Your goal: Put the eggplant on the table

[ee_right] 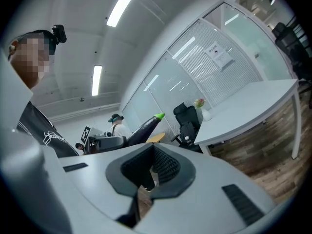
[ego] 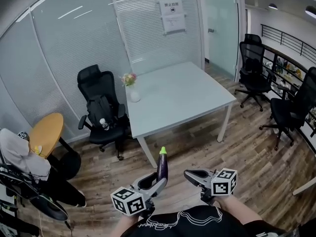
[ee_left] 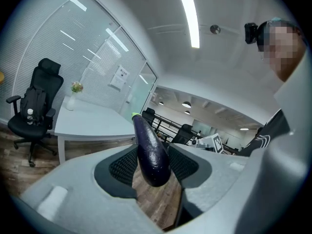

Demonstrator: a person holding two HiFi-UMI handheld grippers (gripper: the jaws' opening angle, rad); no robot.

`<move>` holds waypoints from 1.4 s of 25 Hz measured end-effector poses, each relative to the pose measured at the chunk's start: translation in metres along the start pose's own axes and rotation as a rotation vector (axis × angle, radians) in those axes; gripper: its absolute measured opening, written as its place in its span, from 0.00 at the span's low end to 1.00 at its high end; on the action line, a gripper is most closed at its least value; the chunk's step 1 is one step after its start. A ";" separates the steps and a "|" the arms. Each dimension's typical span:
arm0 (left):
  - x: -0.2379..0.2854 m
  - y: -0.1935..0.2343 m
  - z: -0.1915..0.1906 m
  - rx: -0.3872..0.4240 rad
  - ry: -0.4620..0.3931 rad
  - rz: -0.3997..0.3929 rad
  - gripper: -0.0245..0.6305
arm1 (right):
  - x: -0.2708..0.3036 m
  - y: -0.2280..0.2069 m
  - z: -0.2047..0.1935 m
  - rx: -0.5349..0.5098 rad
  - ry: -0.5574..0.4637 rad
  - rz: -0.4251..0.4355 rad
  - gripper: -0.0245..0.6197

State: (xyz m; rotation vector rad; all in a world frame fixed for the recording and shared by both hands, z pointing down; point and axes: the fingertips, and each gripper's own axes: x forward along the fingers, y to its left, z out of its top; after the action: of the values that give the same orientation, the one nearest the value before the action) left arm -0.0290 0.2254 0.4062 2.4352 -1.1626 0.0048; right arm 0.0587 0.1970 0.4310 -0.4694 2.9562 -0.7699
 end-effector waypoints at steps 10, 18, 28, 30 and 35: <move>0.099 0.045 0.048 0.017 -0.010 -0.008 0.36 | 0.011 -0.100 0.062 0.010 -0.027 -0.008 0.05; 0.145 0.065 0.079 0.054 -0.066 -0.007 0.36 | 0.019 -0.145 0.095 -0.036 -0.025 0.008 0.05; 0.169 0.089 0.084 0.039 -0.073 -0.015 0.36 | 0.029 -0.175 0.099 -0.027 -0.009 -0.013 0.05; 0.174 0.098 0.085 0.031 -0.062 -0.017 0.36 | 0.036 -0.182 0.100 -0.016 -0.009 -0.017 0.05; 0.193 0.126 0.098 0.021 -0.053 -0.028 0.36 | 0.053 -0.206 0.109 0.001 -0.008 -0.037 0.05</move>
State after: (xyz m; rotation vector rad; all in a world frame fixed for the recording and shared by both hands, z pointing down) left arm -0.0148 -0.0246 0.4027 2.4836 -1.1559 -0.0564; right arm 0.0790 -0.0412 0.4374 -0.5278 2.9474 -0.7703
